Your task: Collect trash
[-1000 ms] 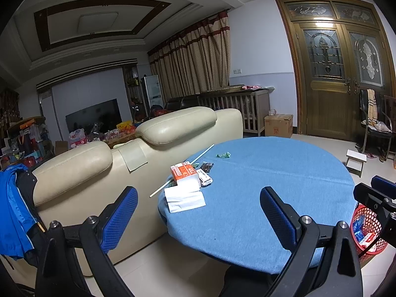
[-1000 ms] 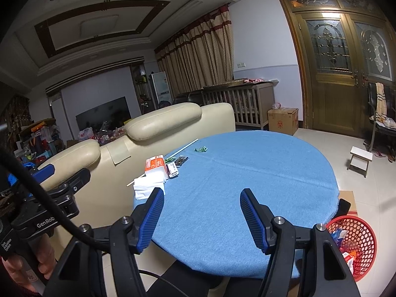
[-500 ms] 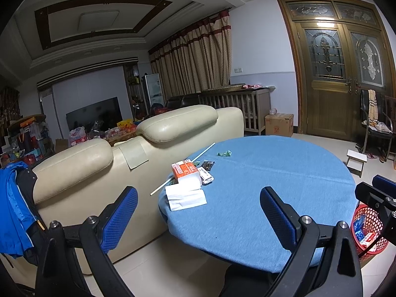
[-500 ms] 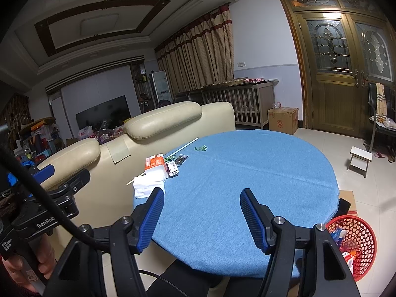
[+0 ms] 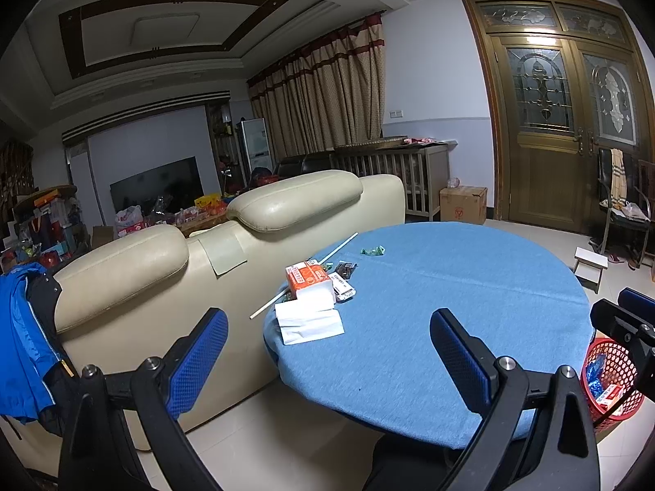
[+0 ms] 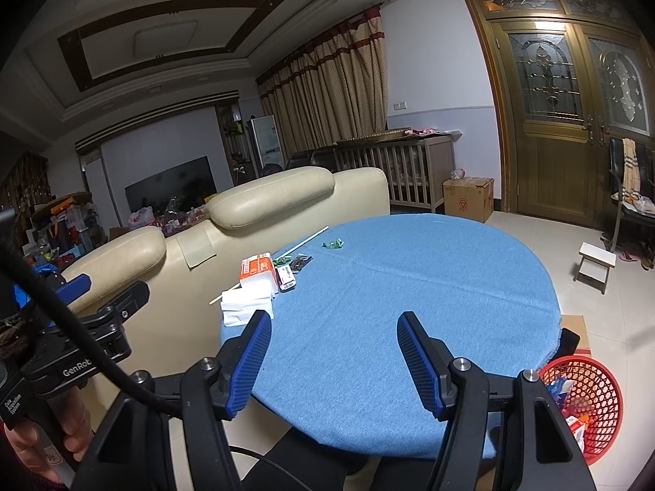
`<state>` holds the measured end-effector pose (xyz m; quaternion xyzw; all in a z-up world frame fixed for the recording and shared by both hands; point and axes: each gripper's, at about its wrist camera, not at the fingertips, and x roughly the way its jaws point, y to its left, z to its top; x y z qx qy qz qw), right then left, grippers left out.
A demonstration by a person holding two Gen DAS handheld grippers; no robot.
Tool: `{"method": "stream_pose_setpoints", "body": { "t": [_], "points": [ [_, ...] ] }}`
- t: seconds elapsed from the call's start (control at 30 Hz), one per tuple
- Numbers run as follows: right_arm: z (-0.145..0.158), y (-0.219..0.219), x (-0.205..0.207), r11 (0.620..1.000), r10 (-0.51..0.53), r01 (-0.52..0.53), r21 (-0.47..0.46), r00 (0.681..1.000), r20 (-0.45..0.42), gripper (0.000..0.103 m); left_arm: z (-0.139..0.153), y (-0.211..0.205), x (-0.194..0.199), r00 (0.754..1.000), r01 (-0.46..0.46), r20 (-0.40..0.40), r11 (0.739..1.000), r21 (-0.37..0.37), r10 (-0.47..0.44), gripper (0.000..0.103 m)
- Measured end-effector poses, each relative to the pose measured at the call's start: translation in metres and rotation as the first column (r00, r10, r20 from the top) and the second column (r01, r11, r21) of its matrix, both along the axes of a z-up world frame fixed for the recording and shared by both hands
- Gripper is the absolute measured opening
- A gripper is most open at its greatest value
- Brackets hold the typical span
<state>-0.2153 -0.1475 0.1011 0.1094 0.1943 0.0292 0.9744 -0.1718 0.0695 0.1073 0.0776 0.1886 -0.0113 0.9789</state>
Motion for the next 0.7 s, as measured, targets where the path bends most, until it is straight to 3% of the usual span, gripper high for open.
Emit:
{"method": "stream_pose_setpoints", "body": {
  "t": [0.7],
  "points": [
    [-0.0045,0.0016,-0.0016,1.0,0.005,-0.005,-0.007,1.0,-0.003,0.068,-0.0034,0.0024,-0.0008,1.0,-0.008,-0.009,1.0,0.0,0.008,0.099]
  ]
}}
